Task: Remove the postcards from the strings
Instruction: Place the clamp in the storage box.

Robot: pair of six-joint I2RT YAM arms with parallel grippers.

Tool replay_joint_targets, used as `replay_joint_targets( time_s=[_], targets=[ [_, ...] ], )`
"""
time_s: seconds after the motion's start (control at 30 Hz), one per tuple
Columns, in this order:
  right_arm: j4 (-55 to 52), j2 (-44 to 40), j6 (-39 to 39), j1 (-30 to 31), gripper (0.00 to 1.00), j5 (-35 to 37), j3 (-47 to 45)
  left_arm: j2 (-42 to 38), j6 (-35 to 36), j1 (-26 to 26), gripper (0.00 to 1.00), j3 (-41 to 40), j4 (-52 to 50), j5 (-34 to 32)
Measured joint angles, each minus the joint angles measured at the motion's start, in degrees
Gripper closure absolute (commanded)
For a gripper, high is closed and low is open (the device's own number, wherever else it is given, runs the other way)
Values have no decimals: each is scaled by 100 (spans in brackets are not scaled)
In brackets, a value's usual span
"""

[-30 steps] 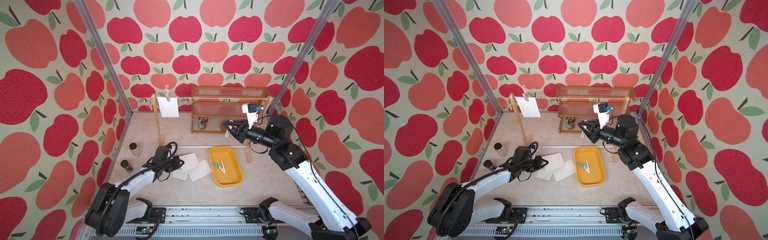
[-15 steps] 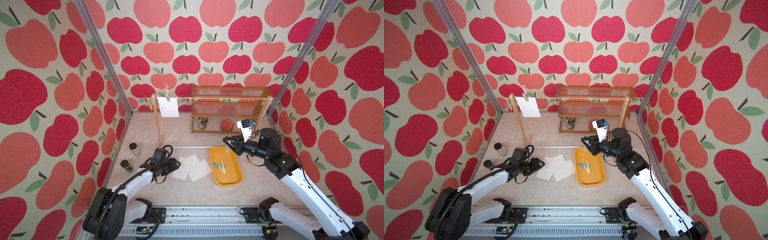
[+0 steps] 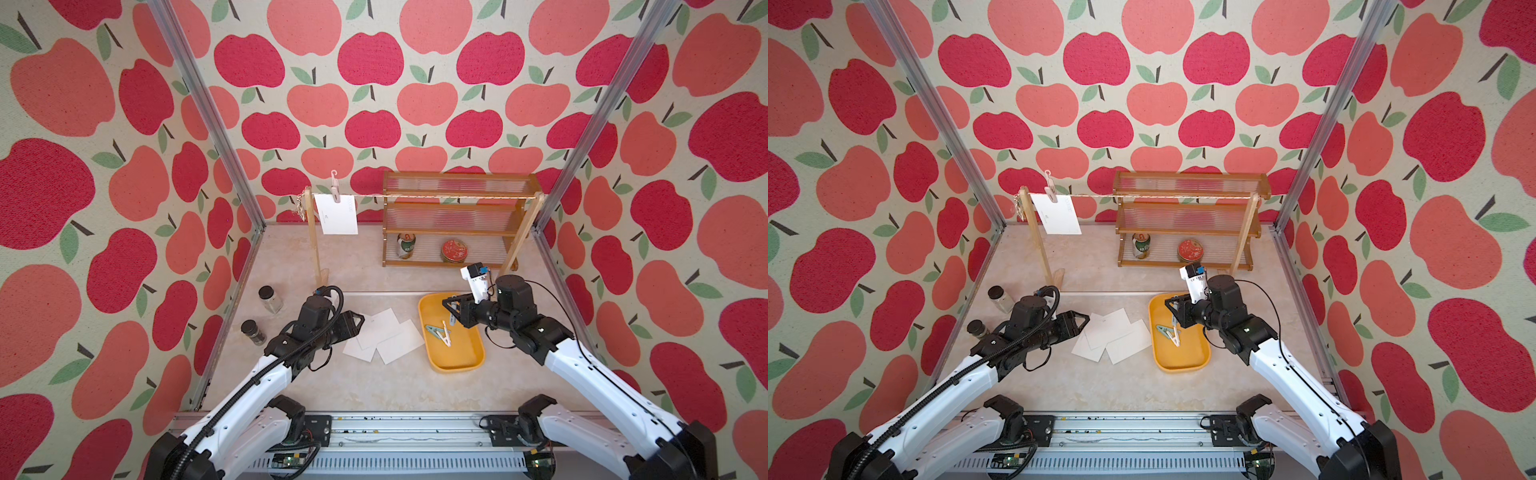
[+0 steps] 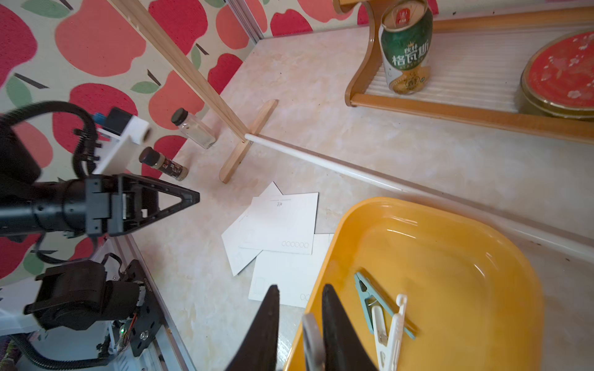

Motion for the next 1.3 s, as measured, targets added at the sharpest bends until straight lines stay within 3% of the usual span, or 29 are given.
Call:
replay_joint_targets(
  time_s=[0.27,0.67,0.93,1.13,1.3],
  targets=[
    [933,1019,188,138,75,376,-527,457,437,-511,36,584,531,-11],
    [1784,2151,260,232,68,682,-531,780,407,-232,31,848,949,205],
    [1714,2129,227,232,45,774,-446,780,350,46,27,848,1244,273],
    [1346,1716,164,247,42,876,-271,750,212,337,23,839,1397,385],
    [852,1285,35,483,30,922,24,542,96,564,18,789,1532,461]
  ],
)
